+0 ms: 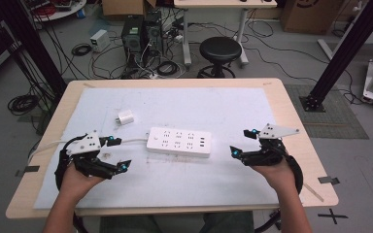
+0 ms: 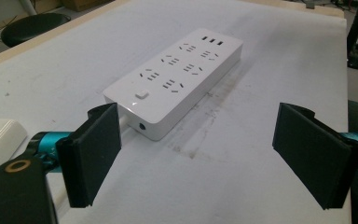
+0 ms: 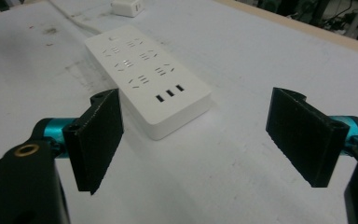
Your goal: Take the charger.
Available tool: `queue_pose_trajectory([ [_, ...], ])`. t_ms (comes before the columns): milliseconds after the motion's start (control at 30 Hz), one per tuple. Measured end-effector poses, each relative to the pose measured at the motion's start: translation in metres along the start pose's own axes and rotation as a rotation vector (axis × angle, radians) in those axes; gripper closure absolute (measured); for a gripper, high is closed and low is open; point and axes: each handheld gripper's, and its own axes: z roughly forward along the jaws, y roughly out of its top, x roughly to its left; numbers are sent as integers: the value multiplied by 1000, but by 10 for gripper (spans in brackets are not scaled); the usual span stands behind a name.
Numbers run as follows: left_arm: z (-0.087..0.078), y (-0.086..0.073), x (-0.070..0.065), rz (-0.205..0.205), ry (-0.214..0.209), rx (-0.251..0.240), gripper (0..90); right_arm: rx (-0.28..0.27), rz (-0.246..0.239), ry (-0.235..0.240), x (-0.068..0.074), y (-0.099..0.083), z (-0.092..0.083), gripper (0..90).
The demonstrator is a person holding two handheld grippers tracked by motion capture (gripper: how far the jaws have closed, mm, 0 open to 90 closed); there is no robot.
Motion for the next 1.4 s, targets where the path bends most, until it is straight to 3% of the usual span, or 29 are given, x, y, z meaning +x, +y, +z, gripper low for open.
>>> queue_pose_trajectory([
  [200, -5, 4, 9, -12, 30, 5, 153, 20, -19, 26, 9, 4, -2, 192],
  [233, -6, 11, 17, -14, 59, 13, 154, 22, -39, 28, 8, 8, -8, 192],
  [333, -4, 15, 26, -11, 82, 27, 155, 23, -44, 37, 4, 11, -10, 192],
  [367, 0, 21, 38, -1, 101, 54, 155, 25, -48, 34, 3, 11, -10, 192],
  [400, 0, 21, 38, -1, 101, 54, 155, 26, -58, 32, 2, 11, -10, 192],
  [433, 5, 25, 51, -9, 117, 68, 155, 31, -49, 31, 2, 10, -10, 192],
  [600, 18, 34, 75, -2, 143, 130, 155, 32, -48, 40, 0, 10, -8, 192],
  [800, 42, 41, 112, 8, 132, 206, 155, 35, -52, 38, 1, 11, -3, 192],
  [833, 48, 41, 125, 1, 128, 221, 155, 40, -52, 41, 2, 11, -2, 192],
  [900, 51, 40, 132, 1, 123, 222, 155, 42, -52, 44, 2, 11, -1, 192],
  [967, 61, 32, 153, -36, 121, 236, 155, 46, -48, 42, 2, 11, 0, 192],
  [1000, 61, 32, 153, -36, 121, 236, 155, 48, -49, 43, 2, 10, 0, 192],
  [1200, 83, 8, 182, -89, 115, 251, 155, 52, -42, 28, 3, 8, -2, 192],
  [1400, 96, -8, 190, -91, 114, 299, 155, 49, -36, 12, 3, 6, -1, 192],
])
